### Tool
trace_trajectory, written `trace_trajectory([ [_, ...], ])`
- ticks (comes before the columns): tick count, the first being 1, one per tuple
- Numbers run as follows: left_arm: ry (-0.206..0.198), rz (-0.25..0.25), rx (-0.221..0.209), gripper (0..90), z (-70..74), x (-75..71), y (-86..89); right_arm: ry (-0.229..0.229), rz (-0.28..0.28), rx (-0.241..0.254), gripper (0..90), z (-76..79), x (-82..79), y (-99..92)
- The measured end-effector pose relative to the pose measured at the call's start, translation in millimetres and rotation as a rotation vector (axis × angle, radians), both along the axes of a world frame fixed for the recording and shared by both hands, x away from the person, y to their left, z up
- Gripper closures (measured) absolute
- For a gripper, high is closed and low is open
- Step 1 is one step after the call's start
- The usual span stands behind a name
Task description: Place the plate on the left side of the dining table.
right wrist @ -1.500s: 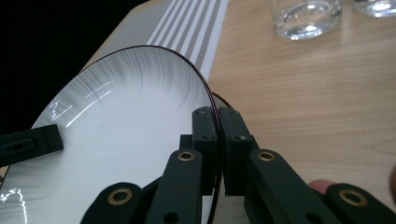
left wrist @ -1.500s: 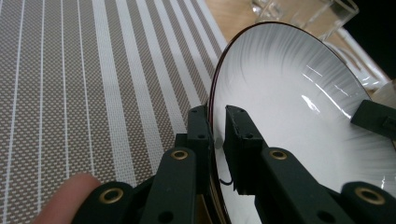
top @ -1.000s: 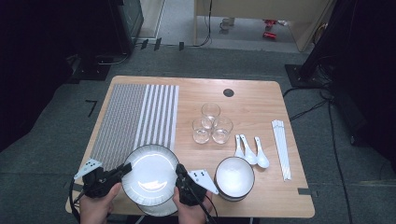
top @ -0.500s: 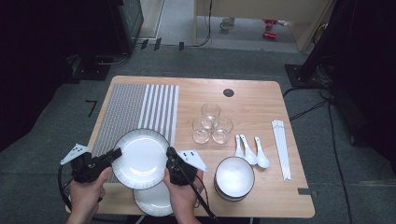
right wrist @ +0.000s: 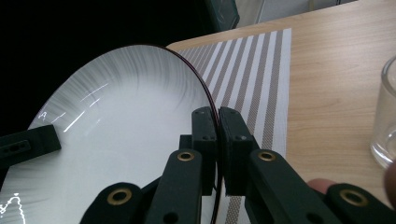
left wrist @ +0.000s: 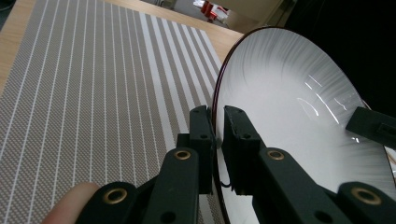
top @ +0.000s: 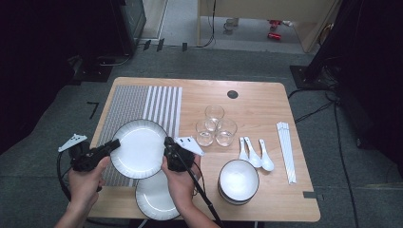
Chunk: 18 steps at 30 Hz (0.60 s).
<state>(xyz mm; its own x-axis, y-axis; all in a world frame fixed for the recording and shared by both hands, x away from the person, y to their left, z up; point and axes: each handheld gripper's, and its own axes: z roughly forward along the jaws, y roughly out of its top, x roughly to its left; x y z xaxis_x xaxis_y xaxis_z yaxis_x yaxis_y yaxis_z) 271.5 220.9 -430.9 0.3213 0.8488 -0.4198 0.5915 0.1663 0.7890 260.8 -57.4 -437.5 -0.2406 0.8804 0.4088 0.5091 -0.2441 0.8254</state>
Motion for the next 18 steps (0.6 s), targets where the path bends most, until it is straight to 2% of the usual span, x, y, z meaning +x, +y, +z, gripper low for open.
trace_trajectory([
  [7, 0.004, 0.018, -0.006, 83.5, 2.2, 18.4, 5.7, 0.007, 0.007, 0.001, 86.2, 1.7, 17.8, 5.3],
  [8, 0.009, 0.024, -0.010, 83.6, 1.7, 24.1, 7.6, 0.010, 0.008, 0.000, 86.3, 1.6, 24.7, 7.8],
  [18, 0.015, 0.046, -0.010, 83.4, -0.9, 46.5, 14.9, 0.017, 0.013, -0.012, 86.2, 1.0, 52.8, 18.1],
])
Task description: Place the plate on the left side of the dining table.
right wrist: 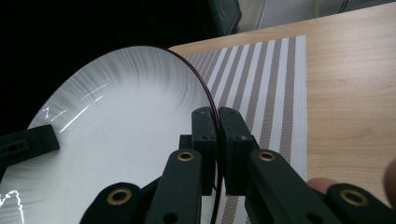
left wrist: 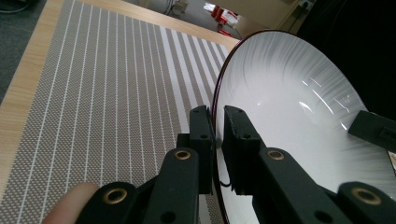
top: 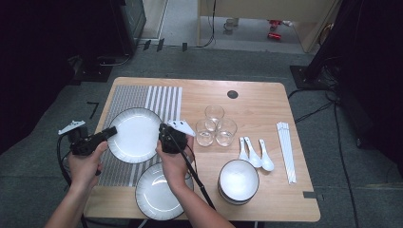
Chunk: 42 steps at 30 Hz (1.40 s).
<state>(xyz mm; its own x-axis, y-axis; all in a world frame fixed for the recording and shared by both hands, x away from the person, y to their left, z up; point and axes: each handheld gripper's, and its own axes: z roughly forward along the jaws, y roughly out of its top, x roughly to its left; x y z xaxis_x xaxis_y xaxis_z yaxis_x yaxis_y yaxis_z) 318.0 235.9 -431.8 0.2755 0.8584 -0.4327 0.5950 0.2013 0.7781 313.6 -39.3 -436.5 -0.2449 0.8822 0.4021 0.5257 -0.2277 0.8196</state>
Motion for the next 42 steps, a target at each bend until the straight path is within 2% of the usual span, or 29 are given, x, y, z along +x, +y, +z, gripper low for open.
trace_trajectory([
  [6, 0.010, 0.014, 0.004, 83.6, -6.0, 17.4, 2.7, 0.010, 0.000, -0.002, 85.9, -6.1, 16.7, 3.8],
  [15, 0.027, 0.038, 0.008, 84.1, -14.3, 36.7, 3.6, 0.058, -0.004, 0.008, 85.6, -19.1, 39.9, 7.4],
  [21, 0.059, 0.049, 0.025, 84.0, -25.0, 55.4, 4.5, 0.087, -0.004, -0.004, 85.3, -28.7, 57.3, 10.6],
  [28, 0.096, 0.057, 0.008, 83.8, -38.1, 70.3, 6.6, 0.114, -0.008, -0.024, 85.4, -36.2, 71.8, 13.9],
  [31, 0.116, 0.064, 0.014, 84.1, -44.3, 79.5, 7.1, 0.146, -0.005, -0.017, 85.4, -45.0, 81.6, 14.7],
  [33, 0.124, 0.068, 0.009, 84.2, -47.7, 83.3, 7.2, 0.158, -0.006, -0.010, 85.4, -48.6, 85.9, 14.8],
  [41, 0.161, 0.075, 0.003, 83.8, -61.7, 93.6, 7.6, 0.170, 0.002, -0.047, 85.3, -58.1, 95.9, 16.4],
  [42, 0.169, 0.079, -0.005, 83.7, -63.5, 94.5, 7.3, 0.183, 0.003, -0.056, 85.3, -60.2, 97.5, 16.8],
])
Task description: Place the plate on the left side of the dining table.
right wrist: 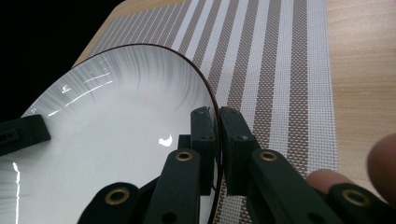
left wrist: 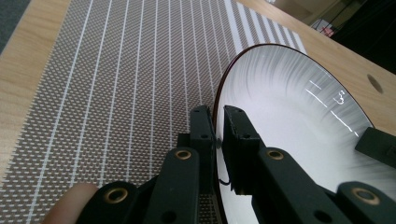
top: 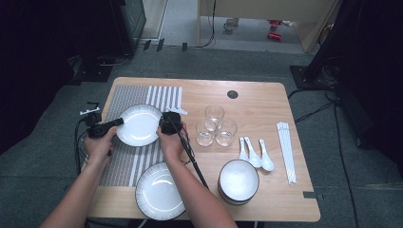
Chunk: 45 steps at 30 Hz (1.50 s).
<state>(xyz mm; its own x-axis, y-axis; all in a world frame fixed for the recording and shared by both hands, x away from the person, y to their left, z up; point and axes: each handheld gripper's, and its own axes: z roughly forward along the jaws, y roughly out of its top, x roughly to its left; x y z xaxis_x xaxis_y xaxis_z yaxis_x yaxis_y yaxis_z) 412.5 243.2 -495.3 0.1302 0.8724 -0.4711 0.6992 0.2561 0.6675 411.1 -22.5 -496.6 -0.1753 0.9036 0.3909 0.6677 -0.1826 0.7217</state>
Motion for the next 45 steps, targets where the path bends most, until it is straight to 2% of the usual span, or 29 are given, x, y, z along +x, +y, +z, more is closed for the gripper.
trace_trajectory([
  [5, 0.009, 0.015, 0.010, 83.8, -4.9, 3.2, 1.6, 0.027, 0.016, -0.002, 85.2, -5.6, 3.6, 1.1],
  [12, 0.018, 0.023, 0.014, 83.9, -6.9, 6.7, 1.9, 0.026, 0.034, -0.028, 84.4, -11.2, 6.8, 3.4],
  [14, 0.025, 0.024, 0.028, 83.4, -9.6, 7.8, 1.4, 0.024, 0.032, -0.031, 84.4, -11.9, 7.0, 3.9],
  [17, 0.035, 0.028, 0.018, 82.9, -13.9, 9.9, 2.5, 0.030, 0.029, -0.038, 84.8, -11.8, 8.2, 6.0],
  [21, 0.028, 0.036, 0.031, 82.3, -14.2, 10.5, 1.0, 0.029, 0.040, -0.042, 84.6, -11.6, 9.5, 5.3],
  [23, 0.025, 0.043, 0.048, 79.9, -13.5, 10.1, -1.2, 0.024, 0.052, -0.048, 83.5, -11.6, 9.4, 4.9],
  [24, 0.017, 0.037, 0.061, 74.9, -11.8, 9.6, -4.1, 0.022, 0.058, -0.047, 81.6, -11.1, 9.2, 4.2],
  [27, 0.032, 0.043, 0.041, 59.3, -7.9, 9.2, -6.1, -0.007, 0.065, -0.039, 75.0, -5.7, 6.6, 2.9],
  [29, 0.032, 0.039, 0.043, 56.2, -6.7, 9.0, -6.5, -0.024, 0.060, -0.041, 73.0, -2.3, 5.1, 2.6],
  [30, 0.033, 0.030, 0.054, 51.4, -5.1, 8.4, -6.7, -0.079, 0.058, -0.064, 68.6, 3.9, 1.8, 1.1],
  [31, 0.035, 0.035, 0.066, 46.4, -2.9, 7.3, -7.4, -0.094, 0.056, -0.075, 67.1, 6.5, 0.0, 1.0],
  [32, 0.037, 0.044, 0.084, 46.4, -0.8, 6.0, -8.2, -0.094, 0.056, -0.075, 67.1, 6.5, 0.0, 1.0],
  [33, 0.029, 0.045, 0.091, 43.0, 2.1, 4.1, -8.7, -0.111, 0.061, -0.092, 63.3, 10.9, -3.5, -0.2],
  [35, 0.019, 0.032, 0.087, 41.1, 6.3, 0.9, -9.4, -0.121, 0.064, -0.084, 61.6, 13.8, -6.7, -0.1],
  [37, -0.005, 0.027, 0.083, 39.6, 11.8, -3.5, -11.7, -0.137, 0.076, -0.099, 61.1, 17.6, -10.8, 0.6],
  [38, -0.013, 0.027, 0.093, 38.7, 14.7, -6.1, -12.9, -0.148, 0.084, -0.101, 60.3, 19.3, -13.5, 1.3],
  [39, -0.034, 0.022, 0.085, 38.8, 19.5, -11.0, -14.8, -0.172, 0.093, -0.105, 59.7, 20.7, -15.8, 1.3],
  [41, -0.044, 0.020, 0.085, 37.4, 21.4, -13.5, -15.7, -0.180, 0.099, -0.099, 58.8, 22.2, -18.6, 1.4],
  [42, -0.059, 0.023, 0.111, 36.3, 25.1, -17.9, -17.7, -0.191, 0.109, -0.095, 55.6, 24.7, -23.1, 0.7],
  [45, -0.072, 0.026, 0.103, 35.4, 28.4, -23.0, -18.2, -0.193, 0.117, -0.082, 54.6, 27.0, -27.2, 0.0],
])
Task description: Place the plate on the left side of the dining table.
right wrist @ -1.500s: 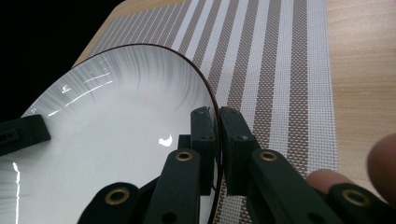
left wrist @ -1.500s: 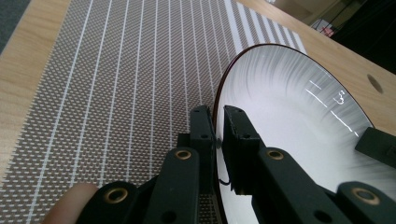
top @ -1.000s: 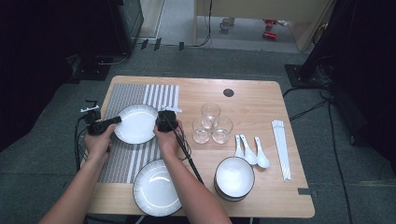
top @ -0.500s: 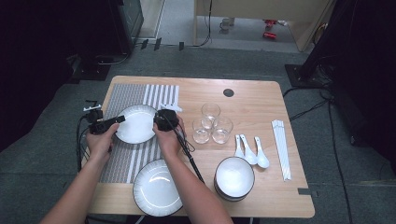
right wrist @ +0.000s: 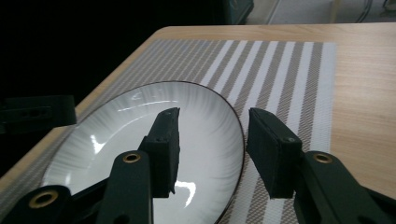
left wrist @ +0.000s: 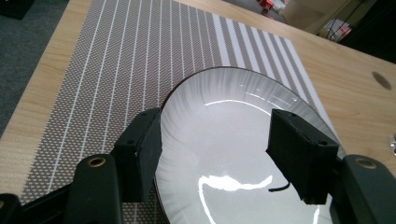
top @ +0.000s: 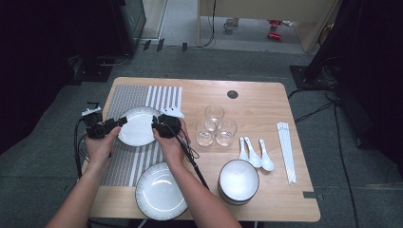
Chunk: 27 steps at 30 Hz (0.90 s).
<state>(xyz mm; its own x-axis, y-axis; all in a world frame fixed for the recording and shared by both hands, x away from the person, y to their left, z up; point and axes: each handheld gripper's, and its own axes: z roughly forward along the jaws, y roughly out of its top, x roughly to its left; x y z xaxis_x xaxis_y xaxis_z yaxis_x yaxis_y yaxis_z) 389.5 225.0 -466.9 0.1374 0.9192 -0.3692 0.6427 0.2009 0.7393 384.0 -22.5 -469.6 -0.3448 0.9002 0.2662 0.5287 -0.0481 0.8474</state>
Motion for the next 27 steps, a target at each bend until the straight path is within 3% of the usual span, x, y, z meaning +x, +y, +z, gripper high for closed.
trace_trajectory([
  [3, -0.014, -0.005, -0.001, 33.7, 3.2, -7.4, -3.1, 0.003, 0.029, 0.005, 46.0, 6.3, -8.7, -0.9],
  [9, -0.038, -0.044, 0.021, 32.5, 8.0, -21.9, -13.8, -0.028, 0.026, 0.010, 30.5, 17.3, -25.2, -0.7],
  [17, -0.051, -0.103, 0.044, 29.3, 8.9, -43.7, -27.8, -0.014, 0.074, -0.002, 15.5, 28.1, -48.7, -2.9],
  [20, -0.050, -0.106, 0.043, 28.9, 8.1, -49.1, -29.0, -0.007, 0.102, -0.014, 14.4, 28.9, -57.0, -4.6],
  [27, -0.051, -0.121, 0.041, 26.7, 8.2, -65.0, -35.0, -0.005, 0.107, -0.024, 14.3, 30.1, -75.3, -7.2],
])
